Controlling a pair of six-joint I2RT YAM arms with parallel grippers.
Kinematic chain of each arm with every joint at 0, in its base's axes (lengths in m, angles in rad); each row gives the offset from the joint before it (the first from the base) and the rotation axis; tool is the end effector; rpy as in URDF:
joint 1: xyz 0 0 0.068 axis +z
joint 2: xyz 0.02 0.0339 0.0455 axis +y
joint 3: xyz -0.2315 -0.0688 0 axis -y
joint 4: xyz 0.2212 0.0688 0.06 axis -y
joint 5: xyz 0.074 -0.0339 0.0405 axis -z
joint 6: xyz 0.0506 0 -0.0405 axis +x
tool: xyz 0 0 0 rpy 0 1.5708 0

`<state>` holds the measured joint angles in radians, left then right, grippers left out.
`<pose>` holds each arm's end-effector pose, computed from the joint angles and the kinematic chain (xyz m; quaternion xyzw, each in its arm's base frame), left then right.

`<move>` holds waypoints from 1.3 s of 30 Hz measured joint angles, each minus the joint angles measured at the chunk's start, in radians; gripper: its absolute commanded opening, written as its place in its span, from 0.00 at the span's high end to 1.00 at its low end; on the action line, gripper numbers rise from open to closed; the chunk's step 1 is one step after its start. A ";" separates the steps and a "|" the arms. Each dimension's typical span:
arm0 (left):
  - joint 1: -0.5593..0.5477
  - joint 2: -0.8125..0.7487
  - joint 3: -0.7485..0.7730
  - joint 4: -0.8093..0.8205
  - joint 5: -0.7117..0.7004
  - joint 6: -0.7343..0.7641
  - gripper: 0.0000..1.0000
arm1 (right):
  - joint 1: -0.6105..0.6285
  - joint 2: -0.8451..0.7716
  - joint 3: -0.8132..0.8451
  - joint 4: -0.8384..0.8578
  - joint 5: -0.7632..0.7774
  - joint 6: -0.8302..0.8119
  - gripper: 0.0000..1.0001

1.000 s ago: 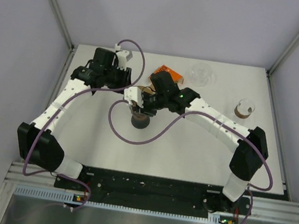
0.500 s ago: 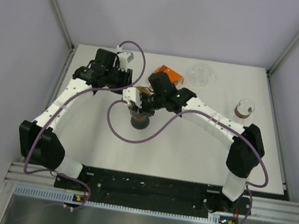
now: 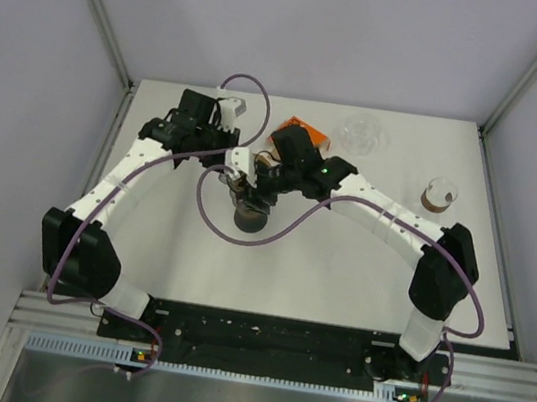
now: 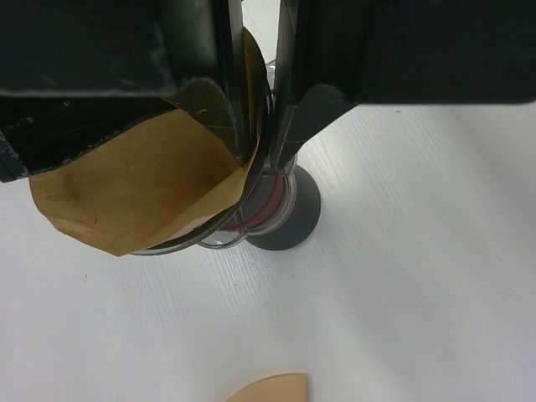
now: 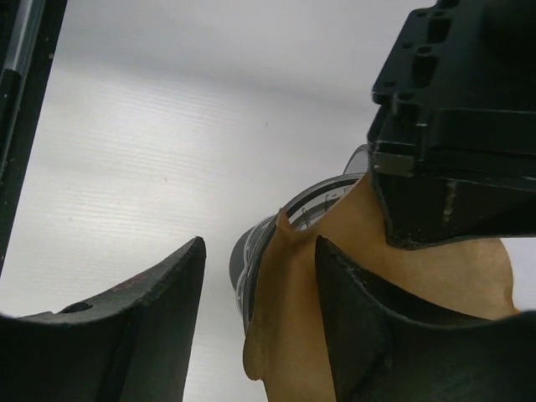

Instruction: Place the coffee filter in the dripper

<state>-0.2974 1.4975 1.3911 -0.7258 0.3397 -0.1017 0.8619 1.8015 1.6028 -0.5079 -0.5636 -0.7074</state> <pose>0.2927 -0.1073 0.2906 0.1505 0.9088 -0.2250 0.3175 0.2337 0.3140 0.2782 -0.6987 0.5350 0.2828 0.3816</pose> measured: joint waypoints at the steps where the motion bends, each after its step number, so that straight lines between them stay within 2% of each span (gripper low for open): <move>1: 0.000 0.000 0.002 0.000 -0.001 0.000 0.78 | -0.004 -0.006 -0.005 0.017 -0.012 0.018 0.41; 11: -0.012 0.000 0.003 0.000 -0.007 0.001 0.81 | -0.069 -0.177 -0.125 0.218 -0.097 0.193 0.34; 16: -0.014 0.000 0.003 0.000 -0.007 0.001 0.82 | -0.105 -0.224 -0.137 0.307 -0.101 0.397 0.33; 20: -0.015 -0.001 0.003 0.001 -0.007 0.001 0.82 | -0.167 -0.222 -0.135 0.341 -0.017 0.581 0.31; 27: -0.017 -0.003 0.003 0.001 -0.007 0.004 0.82 | -0.191 -0.159 -0.134 0.328 0.142 0.739 0.31; 29: -0.018 -0.003 0.003 0.001 -0.007 0.005 0.82 | -0.191 -0.129 -0.129 0.316 0.158 0.763 0.34; 35: -0.018 -0.003 0.003 0.001 -0.007 0.007 0.82 | -0.190 -0.035 -0.084 0.285 0.146 0.790 0.57; 39: -0.019 -0.003 0.003 0.001 -0.007 0.007 0.81 | -0.190 0.005 -0.058 0.267 0.116 0.789 0.68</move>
<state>-0.3164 1.4944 1.3941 -0.7246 0.3328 -0.0948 0.6720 1.8065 1.5452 -0.2409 -0.4477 0.0814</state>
